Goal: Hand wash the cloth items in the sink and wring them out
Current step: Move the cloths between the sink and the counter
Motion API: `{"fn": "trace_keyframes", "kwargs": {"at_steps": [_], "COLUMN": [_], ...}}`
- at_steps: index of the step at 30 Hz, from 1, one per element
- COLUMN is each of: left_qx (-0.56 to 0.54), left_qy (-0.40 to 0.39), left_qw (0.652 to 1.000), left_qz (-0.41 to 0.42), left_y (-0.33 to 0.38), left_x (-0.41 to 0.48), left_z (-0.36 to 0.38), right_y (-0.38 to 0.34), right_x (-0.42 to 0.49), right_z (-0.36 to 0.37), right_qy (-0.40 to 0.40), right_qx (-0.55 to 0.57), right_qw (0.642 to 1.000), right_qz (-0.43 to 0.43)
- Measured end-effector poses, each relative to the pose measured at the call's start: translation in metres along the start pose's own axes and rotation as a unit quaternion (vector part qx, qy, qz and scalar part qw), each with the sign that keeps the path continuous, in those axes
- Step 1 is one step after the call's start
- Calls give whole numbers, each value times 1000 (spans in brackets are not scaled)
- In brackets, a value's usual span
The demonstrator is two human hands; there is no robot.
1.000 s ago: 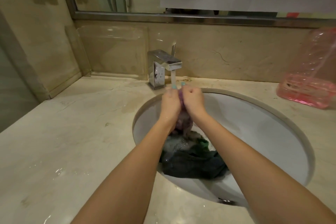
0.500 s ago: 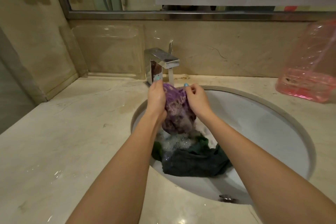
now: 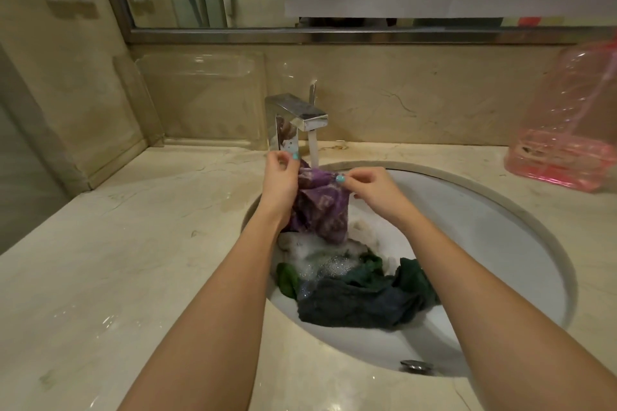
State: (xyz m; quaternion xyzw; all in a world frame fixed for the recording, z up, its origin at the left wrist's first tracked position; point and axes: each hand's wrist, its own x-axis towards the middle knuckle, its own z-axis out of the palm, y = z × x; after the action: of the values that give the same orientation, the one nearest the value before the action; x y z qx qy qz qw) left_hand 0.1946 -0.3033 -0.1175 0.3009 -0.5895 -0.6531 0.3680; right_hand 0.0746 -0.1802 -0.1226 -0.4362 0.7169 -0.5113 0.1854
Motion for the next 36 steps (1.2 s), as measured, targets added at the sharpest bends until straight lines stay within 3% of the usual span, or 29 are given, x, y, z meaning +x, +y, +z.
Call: {"fn": "trace_keyframes", "kwargs": {"at_steps": [3, 7, 11, 13, 16, 20, 23, 27, 29, 33, 36], "left_qx": [81, 234, 166, 143, 106, 114, 149, 30, 50, 215, 176], "left_qy": [-1, -93, -164, -137, -32, 29, 6, -70, -56, -4, -40], "left_qw": [996, 966, 972, 980, 993, 993, 988, 996, 997, 974, 982], "left_qz": [27, 64, 38, 24, 30, 19, 37, -38, -17, 68, 55], "left_y": [0, -3, -7, -9, -10, -8, -7, -2, 0, 0, 2], "left_x": [2, -2, -5, -1, 4, 4, -6, -27, -27, -7, -12], "left_z": [2, 6, -1, 0, 5, 12, 23, 41, 39, 24, 27], "right_y": [-1, -11, -16, -20, -27, -32, -34, -21, -23, -36, -33], "right_x": [6, 12, 20, 21, 17, 11, 13, 22, 15, -1, 8], "right_z": [0, 7, 13, 19, 43, 79, 73, 49, 52, 71, 63], "right_qy": [86, 154, 182, 179, 118, 72, 122, 182, 193, 176, 193], "right_qx": [-67, -61, 27, 40, 53, 66, 38, 48, 32, 0, -75], "right_qw": [993, 983, 983, 983, 991, 995, 991, 977, 978, 984, 976], "right_qz": [-50, -74, -26, -4, 33, 19, 35, 102, 72, -37, -58]}}
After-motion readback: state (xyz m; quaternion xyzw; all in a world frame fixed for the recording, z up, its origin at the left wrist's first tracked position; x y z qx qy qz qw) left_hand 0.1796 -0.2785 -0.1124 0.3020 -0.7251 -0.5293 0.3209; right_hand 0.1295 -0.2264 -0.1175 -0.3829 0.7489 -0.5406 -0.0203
